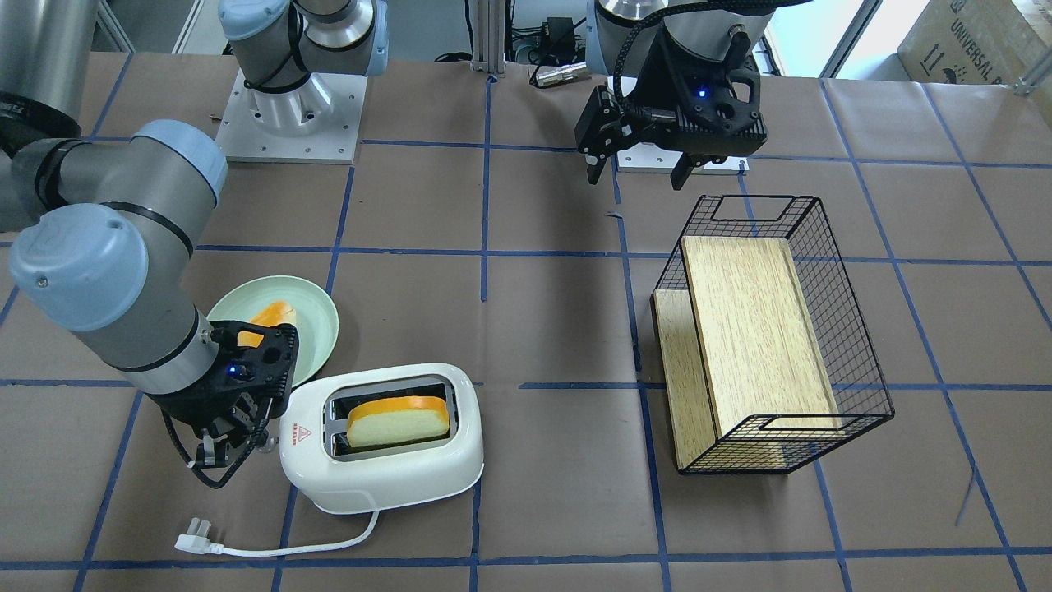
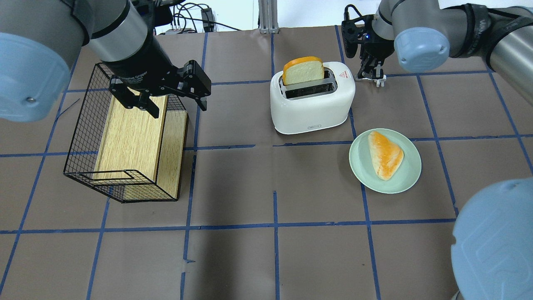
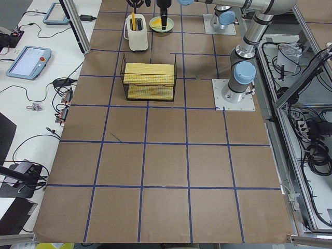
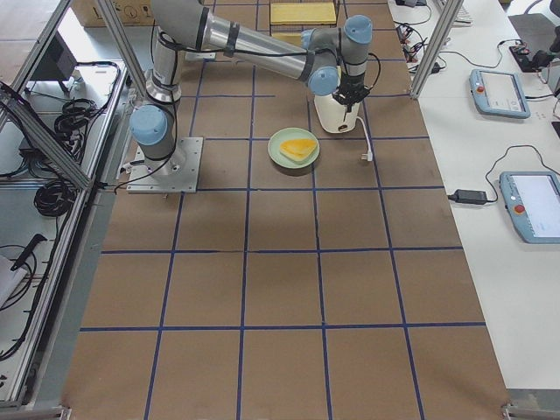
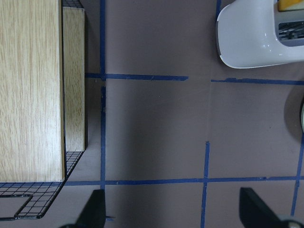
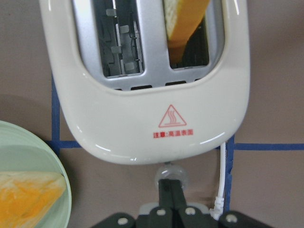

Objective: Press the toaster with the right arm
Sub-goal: 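Lower the right gripper onto the toaster lever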

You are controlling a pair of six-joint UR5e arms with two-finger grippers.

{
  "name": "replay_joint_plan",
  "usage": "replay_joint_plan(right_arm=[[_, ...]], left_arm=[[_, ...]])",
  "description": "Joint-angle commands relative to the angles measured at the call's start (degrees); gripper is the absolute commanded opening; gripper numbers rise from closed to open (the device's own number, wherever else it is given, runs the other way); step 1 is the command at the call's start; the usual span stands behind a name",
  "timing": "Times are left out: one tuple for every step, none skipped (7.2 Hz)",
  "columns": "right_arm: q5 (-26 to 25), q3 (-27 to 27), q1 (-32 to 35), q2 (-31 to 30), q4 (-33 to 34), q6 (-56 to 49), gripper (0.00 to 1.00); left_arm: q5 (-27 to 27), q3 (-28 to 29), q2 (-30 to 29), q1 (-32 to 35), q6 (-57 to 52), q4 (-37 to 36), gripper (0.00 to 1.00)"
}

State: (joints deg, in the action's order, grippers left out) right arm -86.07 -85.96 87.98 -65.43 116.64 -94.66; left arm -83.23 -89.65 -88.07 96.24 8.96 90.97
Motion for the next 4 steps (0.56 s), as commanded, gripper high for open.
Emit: replay_joint_plan(right_arm=[[0.1, -0.4, 0.0, 1.0, 0.5, 0.0, 0.03], [0.1, -0.4, 0.0, 1.4, 0.5, 0.0, 0.03], [0.0, -0.4, 0.0, 1.9, 0.6, 0.0, 0.03], [-0.1, -0.4, 0.0, 2.5, 0.6, -0.1, 0.03]], left_arm=[[0.0, 0.0, 0.0, 0.0, 0.0, 0.0, 1.00], [0.0, 0.0, 0.0, 0.0, 0.0, 0.0, 1.00], [0.0, 0.0, 0.1, 0.0, 0.0, 0.0, 1.00], [0.0, 0.0, 0.0, 0.0, 0.0, 0.0, 1.00]])
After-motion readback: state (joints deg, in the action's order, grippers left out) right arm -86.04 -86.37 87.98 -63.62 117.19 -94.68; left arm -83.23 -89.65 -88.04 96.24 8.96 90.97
